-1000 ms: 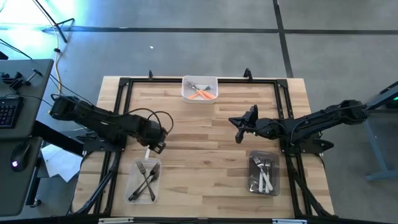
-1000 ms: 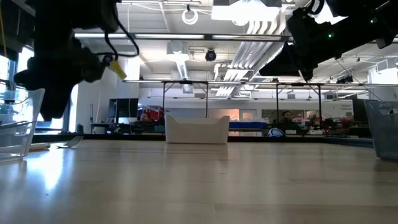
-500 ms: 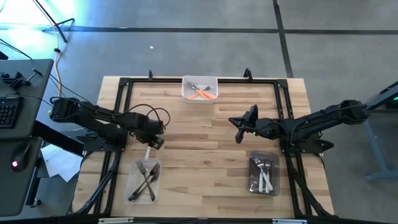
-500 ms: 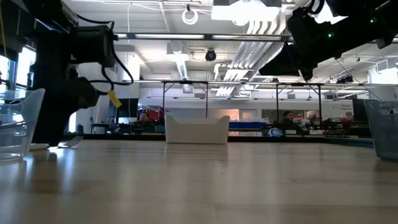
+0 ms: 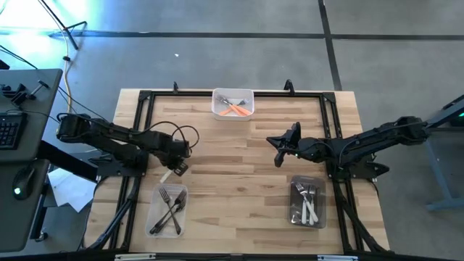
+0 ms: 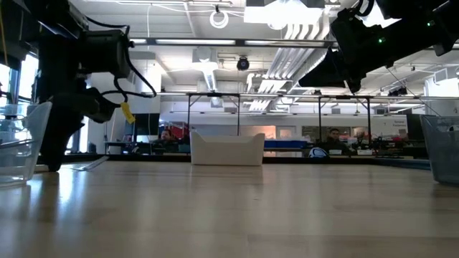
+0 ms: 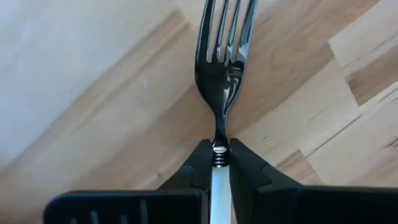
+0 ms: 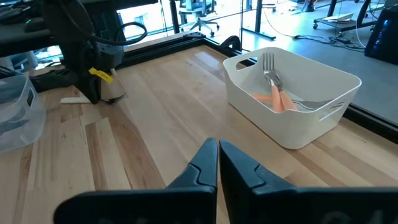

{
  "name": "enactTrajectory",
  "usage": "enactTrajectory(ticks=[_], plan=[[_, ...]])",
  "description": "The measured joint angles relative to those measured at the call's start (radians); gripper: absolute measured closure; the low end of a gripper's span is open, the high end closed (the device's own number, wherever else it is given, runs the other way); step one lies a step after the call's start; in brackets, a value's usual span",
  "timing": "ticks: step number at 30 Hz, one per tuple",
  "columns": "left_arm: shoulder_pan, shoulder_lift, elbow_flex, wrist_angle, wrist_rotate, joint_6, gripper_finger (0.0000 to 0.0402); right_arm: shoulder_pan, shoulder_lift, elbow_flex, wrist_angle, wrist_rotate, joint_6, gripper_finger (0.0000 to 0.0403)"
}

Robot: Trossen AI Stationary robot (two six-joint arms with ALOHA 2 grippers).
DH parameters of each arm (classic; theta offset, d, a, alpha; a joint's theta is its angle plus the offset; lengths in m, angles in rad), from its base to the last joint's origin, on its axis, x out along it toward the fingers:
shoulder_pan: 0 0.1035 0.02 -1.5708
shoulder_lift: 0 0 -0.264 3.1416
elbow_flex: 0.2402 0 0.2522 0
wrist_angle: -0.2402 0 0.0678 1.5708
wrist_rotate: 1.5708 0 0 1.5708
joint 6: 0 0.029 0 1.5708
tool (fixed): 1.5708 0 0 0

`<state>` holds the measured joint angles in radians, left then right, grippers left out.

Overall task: Sort silverware by color (type)
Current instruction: Put the white fork into the black bin

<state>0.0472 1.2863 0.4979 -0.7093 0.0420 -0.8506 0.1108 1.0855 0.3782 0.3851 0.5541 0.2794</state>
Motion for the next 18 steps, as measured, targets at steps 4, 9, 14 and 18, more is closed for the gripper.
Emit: enactTrajectory(ticks=[4,9,14,18], plan=[[0.003,0.01,0.061,0.006,-0.063,0.074,0.0386,0.0,0.0,0.0,0.0,0.0,0.0,0.0403],[0.015,0.006,0.161,0.027,-0.057,0.115,0.0392,0.0,0.0,0.0,0.0,0.0,0.0,0.0403],[0.028,0.049,0.26,0.142,-0.042,0.091,0.0392,0.0,0.0,0.0,0.0,0.004,0.0,0.0403],[0.025,0.153,0.335,0.274,-0.043,0.07,0.0392,0.0,0.0,0.0,0.002,0.006,0.0,0.0403]])
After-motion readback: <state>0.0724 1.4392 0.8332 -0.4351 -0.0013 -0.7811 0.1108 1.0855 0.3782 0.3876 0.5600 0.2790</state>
